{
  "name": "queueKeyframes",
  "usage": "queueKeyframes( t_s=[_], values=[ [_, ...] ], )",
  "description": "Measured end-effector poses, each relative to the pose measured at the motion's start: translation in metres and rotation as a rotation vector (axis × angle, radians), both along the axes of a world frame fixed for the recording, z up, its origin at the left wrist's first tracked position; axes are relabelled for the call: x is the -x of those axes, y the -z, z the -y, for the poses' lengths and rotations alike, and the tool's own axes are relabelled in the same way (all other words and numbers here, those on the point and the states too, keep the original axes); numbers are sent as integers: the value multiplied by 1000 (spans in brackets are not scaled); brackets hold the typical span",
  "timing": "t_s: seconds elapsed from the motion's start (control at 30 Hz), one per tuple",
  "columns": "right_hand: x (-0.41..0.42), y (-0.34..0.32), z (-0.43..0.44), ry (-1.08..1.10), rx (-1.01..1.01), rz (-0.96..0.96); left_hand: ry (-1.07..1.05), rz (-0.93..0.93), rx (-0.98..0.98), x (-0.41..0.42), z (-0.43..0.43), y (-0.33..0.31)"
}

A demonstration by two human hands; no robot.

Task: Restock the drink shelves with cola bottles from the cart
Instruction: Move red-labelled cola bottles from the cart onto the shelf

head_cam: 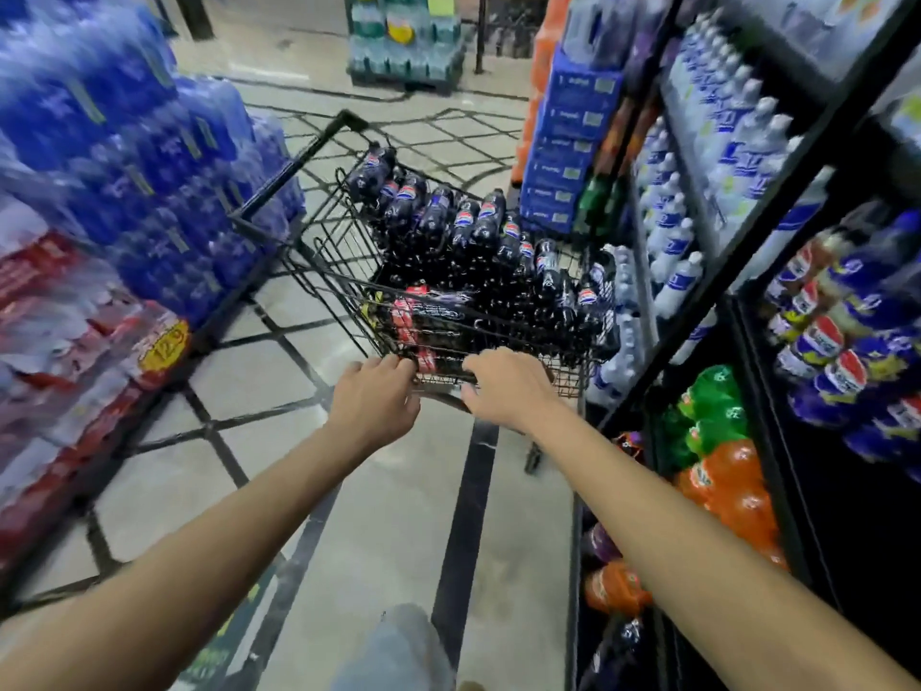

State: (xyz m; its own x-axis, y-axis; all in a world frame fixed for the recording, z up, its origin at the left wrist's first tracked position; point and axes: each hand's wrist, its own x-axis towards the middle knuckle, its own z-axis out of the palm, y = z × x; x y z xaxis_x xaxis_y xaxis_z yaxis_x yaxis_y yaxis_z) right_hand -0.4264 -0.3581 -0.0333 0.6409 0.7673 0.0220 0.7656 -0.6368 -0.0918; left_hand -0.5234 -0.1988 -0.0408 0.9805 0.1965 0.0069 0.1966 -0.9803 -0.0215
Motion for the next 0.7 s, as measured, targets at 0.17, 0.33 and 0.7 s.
queueKeyframes(
  t_s=[0.17,0.33,0.7],
  values=[
    [-69,15,-45,-83,17,32,-54,-3,34,-62,-32,16],
    [-144,23,-81,-85,94,-16,-53,-52,80,-142,-69,35],
    [-268,54,-152,-69,205,-135,-13,-190,105,-251,-129,67]
  ],
)
